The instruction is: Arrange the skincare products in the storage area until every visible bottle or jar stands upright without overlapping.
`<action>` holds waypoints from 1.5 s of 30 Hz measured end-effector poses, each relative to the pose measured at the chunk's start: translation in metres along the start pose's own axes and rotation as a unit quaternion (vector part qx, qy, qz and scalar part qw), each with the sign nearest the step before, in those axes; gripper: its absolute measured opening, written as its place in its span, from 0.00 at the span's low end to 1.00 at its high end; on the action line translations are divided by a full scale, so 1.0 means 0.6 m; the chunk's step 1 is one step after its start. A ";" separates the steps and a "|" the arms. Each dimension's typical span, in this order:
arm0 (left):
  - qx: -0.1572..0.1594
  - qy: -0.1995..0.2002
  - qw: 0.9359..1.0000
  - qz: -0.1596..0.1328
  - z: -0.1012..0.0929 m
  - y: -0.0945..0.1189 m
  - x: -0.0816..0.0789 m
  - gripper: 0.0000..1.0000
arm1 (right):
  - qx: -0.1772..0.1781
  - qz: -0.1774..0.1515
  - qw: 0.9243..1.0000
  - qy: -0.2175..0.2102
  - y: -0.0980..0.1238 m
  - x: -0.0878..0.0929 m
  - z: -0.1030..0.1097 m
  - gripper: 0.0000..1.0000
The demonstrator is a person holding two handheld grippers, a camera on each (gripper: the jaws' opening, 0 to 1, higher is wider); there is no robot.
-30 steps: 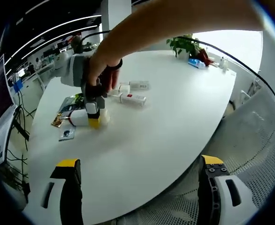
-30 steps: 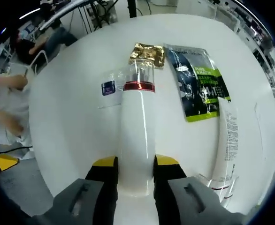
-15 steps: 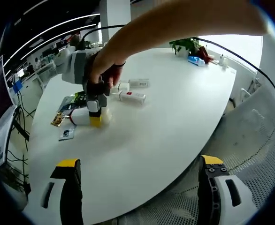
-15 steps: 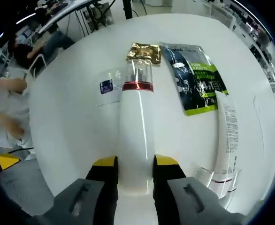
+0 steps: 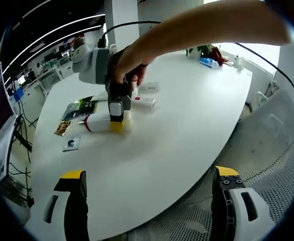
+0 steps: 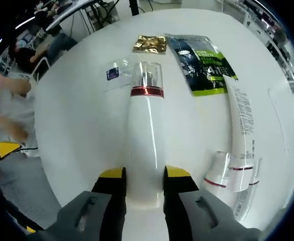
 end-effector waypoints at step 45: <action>0.024 -0.035 0.999 0.007 -0.021 -0.005 -0.005 0.98 | -0.061 -0.037 0.989 -0.128 0.061 0.216 0.028 0.27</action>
Point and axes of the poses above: the point that each gripper's makers call its tool centre point, and the gripper's own axes: y roughly backward along the fingers, z roughly to its left, x roughly out of its underside, the point moved 2 cm from there along y, roughly backward along the fingers, and after that the axes turned 8 degrees about x, right-handed, at the moved point
